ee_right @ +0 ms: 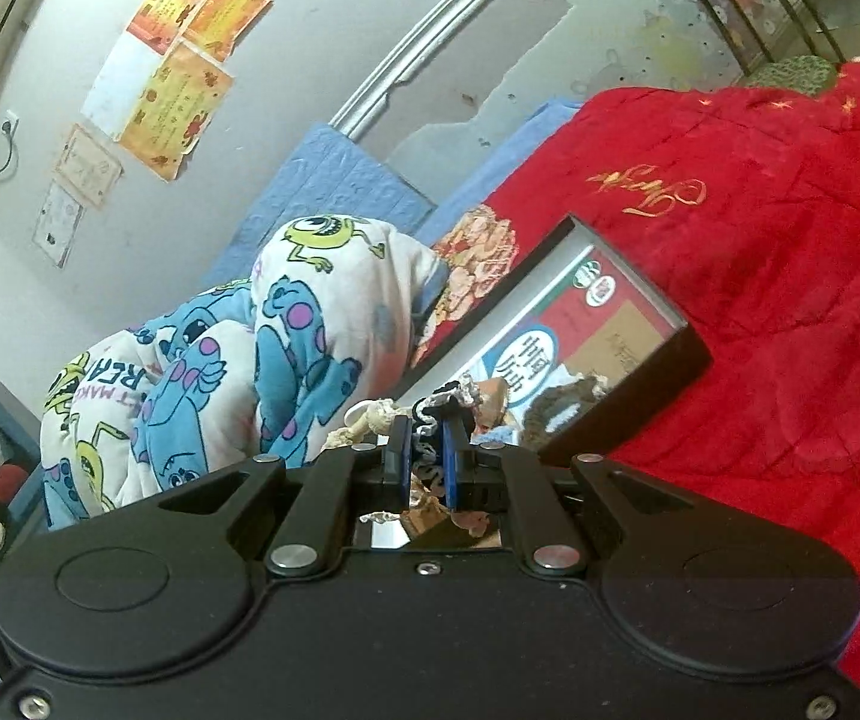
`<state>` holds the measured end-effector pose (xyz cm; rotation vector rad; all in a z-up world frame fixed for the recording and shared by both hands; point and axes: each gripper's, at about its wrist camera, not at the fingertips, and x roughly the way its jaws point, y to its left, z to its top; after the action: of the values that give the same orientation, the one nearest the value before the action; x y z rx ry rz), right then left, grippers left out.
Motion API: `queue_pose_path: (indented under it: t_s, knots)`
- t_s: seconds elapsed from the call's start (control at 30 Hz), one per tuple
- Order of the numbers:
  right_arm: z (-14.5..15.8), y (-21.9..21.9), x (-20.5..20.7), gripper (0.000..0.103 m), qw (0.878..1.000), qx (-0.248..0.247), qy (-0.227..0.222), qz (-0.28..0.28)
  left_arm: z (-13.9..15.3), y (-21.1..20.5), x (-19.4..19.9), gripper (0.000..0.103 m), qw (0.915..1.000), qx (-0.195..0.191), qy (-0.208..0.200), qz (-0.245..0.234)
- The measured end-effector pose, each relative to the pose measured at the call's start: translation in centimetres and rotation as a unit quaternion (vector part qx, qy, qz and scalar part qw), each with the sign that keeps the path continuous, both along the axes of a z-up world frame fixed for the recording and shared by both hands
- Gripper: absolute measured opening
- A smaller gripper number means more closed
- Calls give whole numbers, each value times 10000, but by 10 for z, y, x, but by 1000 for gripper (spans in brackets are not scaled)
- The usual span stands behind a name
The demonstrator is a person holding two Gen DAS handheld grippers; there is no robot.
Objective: Organize objects
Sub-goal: 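Lift both held hair ties and carry them toward the black box, then bring both held hair ties together over the black box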
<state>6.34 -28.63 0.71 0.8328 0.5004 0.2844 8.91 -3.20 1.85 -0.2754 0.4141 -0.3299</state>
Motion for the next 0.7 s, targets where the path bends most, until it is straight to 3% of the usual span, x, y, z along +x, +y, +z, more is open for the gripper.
queue_pose_path:
  t_s: [0.37, 0.7]
  knots:
    - [59, 15, 29, 11, 9970, -132, -687, 320, 14, 9, -4, 10, 9992, -48, -322, 246]
    - [87, 32, 60, 11, 9935, -154, -923, 652, 35, 22, -8, 10, 9959, -22, -745, 509]
